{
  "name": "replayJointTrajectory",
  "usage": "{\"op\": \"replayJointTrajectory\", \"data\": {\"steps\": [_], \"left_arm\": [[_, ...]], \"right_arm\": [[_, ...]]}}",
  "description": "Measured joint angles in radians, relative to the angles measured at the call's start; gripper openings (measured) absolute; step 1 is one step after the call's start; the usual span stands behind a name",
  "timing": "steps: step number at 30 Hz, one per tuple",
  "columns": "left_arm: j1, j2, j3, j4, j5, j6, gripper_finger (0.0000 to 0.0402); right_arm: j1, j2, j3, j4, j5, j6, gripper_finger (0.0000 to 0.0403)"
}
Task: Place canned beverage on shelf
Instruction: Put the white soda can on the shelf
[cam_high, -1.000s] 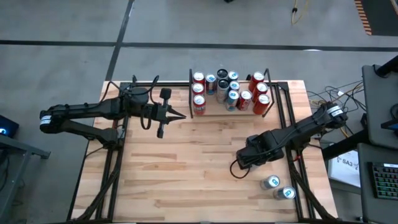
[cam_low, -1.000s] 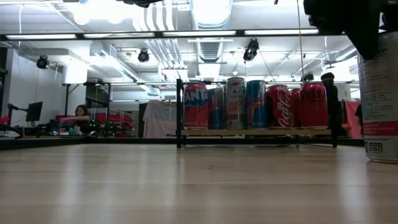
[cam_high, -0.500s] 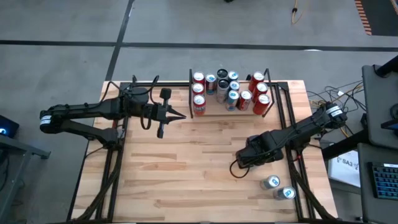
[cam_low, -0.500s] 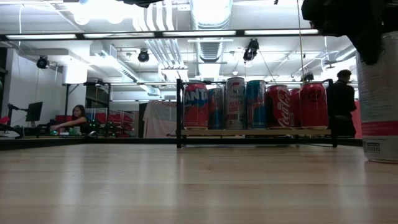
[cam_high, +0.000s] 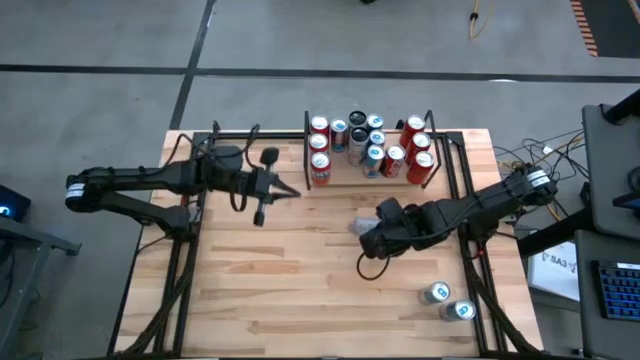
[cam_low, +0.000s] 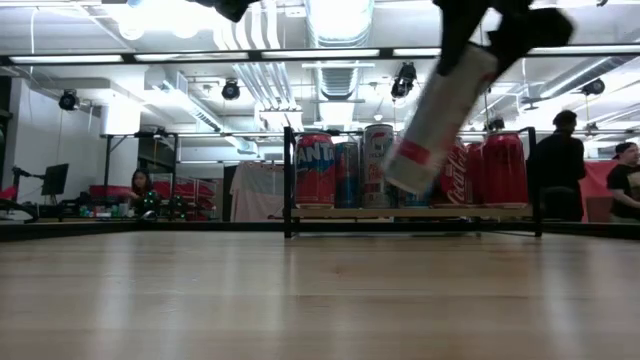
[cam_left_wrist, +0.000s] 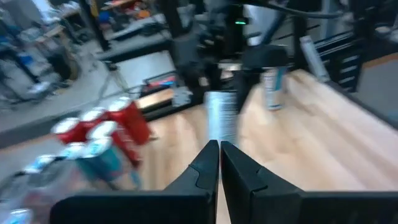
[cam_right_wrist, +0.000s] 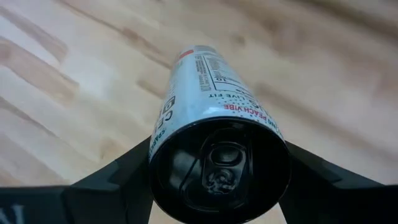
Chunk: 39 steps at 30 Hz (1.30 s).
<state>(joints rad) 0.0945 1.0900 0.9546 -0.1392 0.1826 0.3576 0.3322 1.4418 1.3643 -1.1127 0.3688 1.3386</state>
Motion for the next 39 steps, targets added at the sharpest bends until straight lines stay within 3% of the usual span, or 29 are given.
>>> {"op": "replayJointTrajectory", "data": {"steps": [4,11,19,24,32,36,39], "left_arm": [[-0.089,0.036,-0.084,0.124,-0.050,-0.076,0.0000],[-0.213,0.170,-0.175,0.402,-0.417,-0.064,0.0000],[-0.223,0.358,-0.099,0.415,-0.436,-0.116,0.0023],[-0.224,0.453,-0.007,0.280,-0.458,-0.156,0.0093],[-0.231,0.580,0.115,0.188,-0.795,-0.133,0.0269],[-0.232,0.627,0.128,0.190,-0.817,-0.088,0.0335],[-0.232,0.656,0.125,0.190,-0.817,-0.087,0.0363]], "right_arm": [[-0.047,0.000,0.000,0.066,0.050,-0.198,0.0245],[-0.152,0.000,0.000,0.189,0.016,-0.477,0.0245],[-0.208,0.000,0.000,0.240,-0.063,-0.590,0.0246],[-0.209,0.000,0.000,0.243,-0.078,-0.593,0.0246],[-0.210,0.000,-0.003,0.251,-0.079,-0.581,0.0246],[-0.210,0.000,-0.004,0.255,-0.059,-0.567,0.0246],[-0.208,0.000,0.000,0.295,-0.053,-0.563,0.0246]]}}
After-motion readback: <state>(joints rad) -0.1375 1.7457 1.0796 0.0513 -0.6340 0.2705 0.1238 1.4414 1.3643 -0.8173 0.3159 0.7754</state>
